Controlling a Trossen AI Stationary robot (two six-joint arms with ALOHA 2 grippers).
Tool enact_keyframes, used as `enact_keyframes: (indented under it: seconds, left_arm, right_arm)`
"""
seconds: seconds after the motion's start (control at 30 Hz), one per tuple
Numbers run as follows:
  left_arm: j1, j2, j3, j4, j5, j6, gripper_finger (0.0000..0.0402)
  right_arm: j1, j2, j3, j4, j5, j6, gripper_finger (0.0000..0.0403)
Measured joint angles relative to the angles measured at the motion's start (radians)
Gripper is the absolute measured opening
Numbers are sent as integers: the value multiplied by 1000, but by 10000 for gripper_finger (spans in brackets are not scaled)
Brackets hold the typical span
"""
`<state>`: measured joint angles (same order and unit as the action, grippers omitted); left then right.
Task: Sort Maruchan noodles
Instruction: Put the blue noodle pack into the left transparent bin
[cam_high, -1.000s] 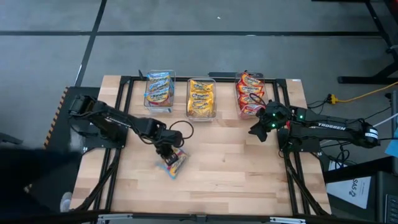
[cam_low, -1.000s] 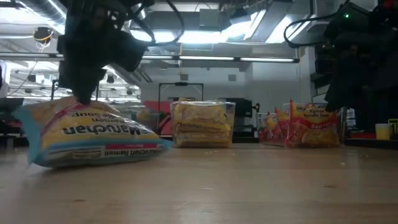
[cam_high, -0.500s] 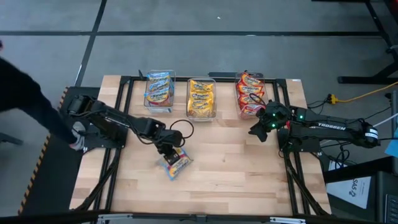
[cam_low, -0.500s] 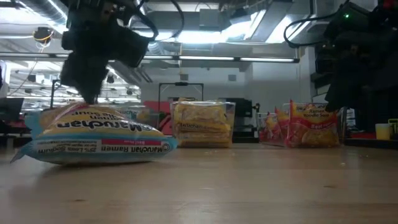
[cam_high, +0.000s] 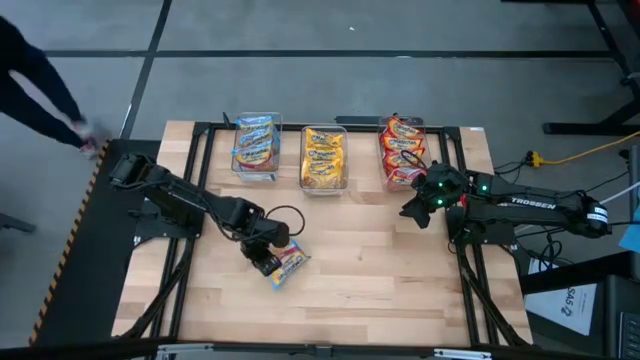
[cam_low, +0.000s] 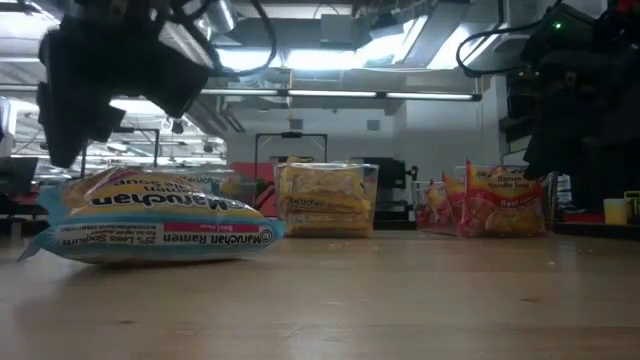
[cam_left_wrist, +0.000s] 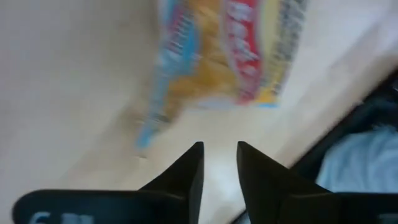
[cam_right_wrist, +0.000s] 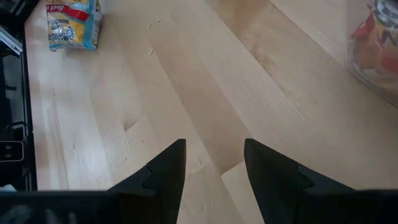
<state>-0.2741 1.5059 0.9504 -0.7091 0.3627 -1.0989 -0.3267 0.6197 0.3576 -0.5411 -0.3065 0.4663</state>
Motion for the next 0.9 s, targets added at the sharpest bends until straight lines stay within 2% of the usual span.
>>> enact_keyframes:
  seconds: [0.27,0.4,0.6,0.77,0.9]
  left_arm:
    - [44,-17,0,-217,-65,61,9]
    - [59,-33,0,-309,-137,62,6]
    - [53,39,0,-283,-203,123,2]
    - [32,129,0,-204,-76,120,2]
    - [-4,153,0,-47,6,94,2]
  right_arm:
    - [0,0,0,0,-1,0,167]
    - [0,0,0,-1,-3,-1,167]
    - [0,0,0,-1,-3,-1,167]
    - [0,0,0,-3,-3,-1,167]
    - [0,0,0,-3,-2,-1,167]
